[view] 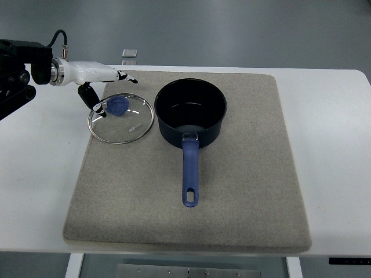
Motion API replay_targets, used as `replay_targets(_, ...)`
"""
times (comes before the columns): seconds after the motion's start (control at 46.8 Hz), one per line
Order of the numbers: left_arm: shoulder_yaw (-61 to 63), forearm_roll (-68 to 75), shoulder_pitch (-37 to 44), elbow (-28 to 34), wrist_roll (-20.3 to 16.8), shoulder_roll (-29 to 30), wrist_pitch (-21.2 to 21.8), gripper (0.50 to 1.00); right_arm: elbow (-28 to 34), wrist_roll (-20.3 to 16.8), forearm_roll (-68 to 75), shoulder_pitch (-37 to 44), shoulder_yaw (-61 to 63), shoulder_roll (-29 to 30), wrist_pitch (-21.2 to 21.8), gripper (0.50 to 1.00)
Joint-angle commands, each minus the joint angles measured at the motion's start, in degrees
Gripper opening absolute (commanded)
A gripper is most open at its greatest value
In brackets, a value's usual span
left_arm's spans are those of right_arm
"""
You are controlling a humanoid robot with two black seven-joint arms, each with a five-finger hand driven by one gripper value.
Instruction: Open pot lid and place left with left hand
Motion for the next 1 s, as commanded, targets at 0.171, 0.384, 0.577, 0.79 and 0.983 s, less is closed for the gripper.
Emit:
replay_targets(0.171, -0.16, -28.6, -0.3, 2.03, 0.02, 1.48, 0.94, 0.996, 0.0, 0.0, 0.0, 0.0, -0.05, 0.0, 0.0, 0.915)
replay_targets(0.384, -0.25, -50.85, 0.4, 9.24, 0.1, 0.34, 1.03, 0.996, 0.0, 0.0, 0.0, 0.0, 0.03, 0.0, 0.0, 0.915)
replay_targets(0.577, -0.43, -67.54, 1.28, 16.27, 0.19, -2.91, -0.38, 0.996, 0.0, 0.0, 0.0, 0.0, 0.03, 0.0, 0.0, 0.915)
replay_targets(0.79, -0.6, -79.77, 1.98, 20.75, 0.81, -3.7, -9.16, 0.996, 0.0, 0.0, 0.0, 0.0, 0.03, 0.0, 0.0, 0.915)
replay_targets(0.983, -0.6, -86.98, 2.07, 25.76, 2.12, -3.7, -15.96, 0.996, 0.0, 0.0, 0.0, 0.0, -0.05, 0.0, 0.0, 0.915)
